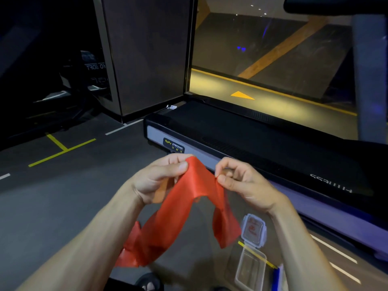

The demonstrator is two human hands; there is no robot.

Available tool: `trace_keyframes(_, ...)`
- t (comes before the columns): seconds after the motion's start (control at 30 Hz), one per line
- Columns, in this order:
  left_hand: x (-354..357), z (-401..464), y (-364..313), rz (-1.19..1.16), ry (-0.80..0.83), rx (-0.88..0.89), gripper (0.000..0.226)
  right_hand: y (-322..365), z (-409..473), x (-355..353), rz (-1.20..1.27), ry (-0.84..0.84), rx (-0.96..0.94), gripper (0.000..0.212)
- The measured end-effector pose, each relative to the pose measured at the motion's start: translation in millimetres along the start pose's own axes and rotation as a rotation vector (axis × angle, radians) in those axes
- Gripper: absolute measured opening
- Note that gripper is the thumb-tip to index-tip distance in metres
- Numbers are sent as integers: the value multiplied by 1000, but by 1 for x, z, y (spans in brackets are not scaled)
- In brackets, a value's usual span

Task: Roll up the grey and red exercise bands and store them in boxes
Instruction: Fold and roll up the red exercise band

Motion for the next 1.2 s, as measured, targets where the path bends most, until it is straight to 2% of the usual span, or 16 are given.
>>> trace_keyframes(0.1,-3,-1,0,-26,-26,15,54,2,4,6,74,-2,-47,13)
trace_keyframes(0.23,-7,-1,6,73,-17,-103,28,7,5,11,193,-2,-104,9)
trace_keyframes(0.3,-10,0,10,113,-8,-171,25,11,8,20,187,37,-107,8)
trace_keyframes(0.43,-19,-3,15,160,-26,-248,42,7,17,34,34,69,-99,5)
trace_keyframes(0.57,-24,-5,14,249,-82,-234,64,3,19,34,-98,53,-53,1)
trace_keyframes(0.6,-24,-5,14,269,-74,-239,61,3,18,32,-141,45,-50,2)
trace_keyframes(0.7,-23,-6,15,320,-98,-281,21,3,17,29,-290,43,-37,8)
trace_keyframes(0.8,-24,-6,17,399,-105,-310,15,3,14,27,-335,55,-20,5)
trace_keyframes(0.9,-26,-6,21,534,-89,-350,25,8,14,20,-224,2,-63,4)
trace_keyframes(0.97,-26,-7,23,556,-77,-356,30,15,14,9,-25,-124,-125,2)
trace_keyframes(1.03,-25,-7,21,587,-102,-348,21,18,11,-7,249,-249,-161,12)
trace_keyframes(1.07,-26,-7,20,609,-115,-334,24,18,10,-14,359,-279,-169,20)
trace_keyframes(1.2,-26,-3,16,637,-148,-273,24,8,7,-29,537,-334,-150,29)
Point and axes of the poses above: each hand's wrist, its own z-axis towards the middle knuckle, its own x-axis out of the palm, y = z × x, the point moved 5 cm from there along z, towards the middle knuckle, and after that the axes turned 4 degrees about -x, right-handed, at the moved point
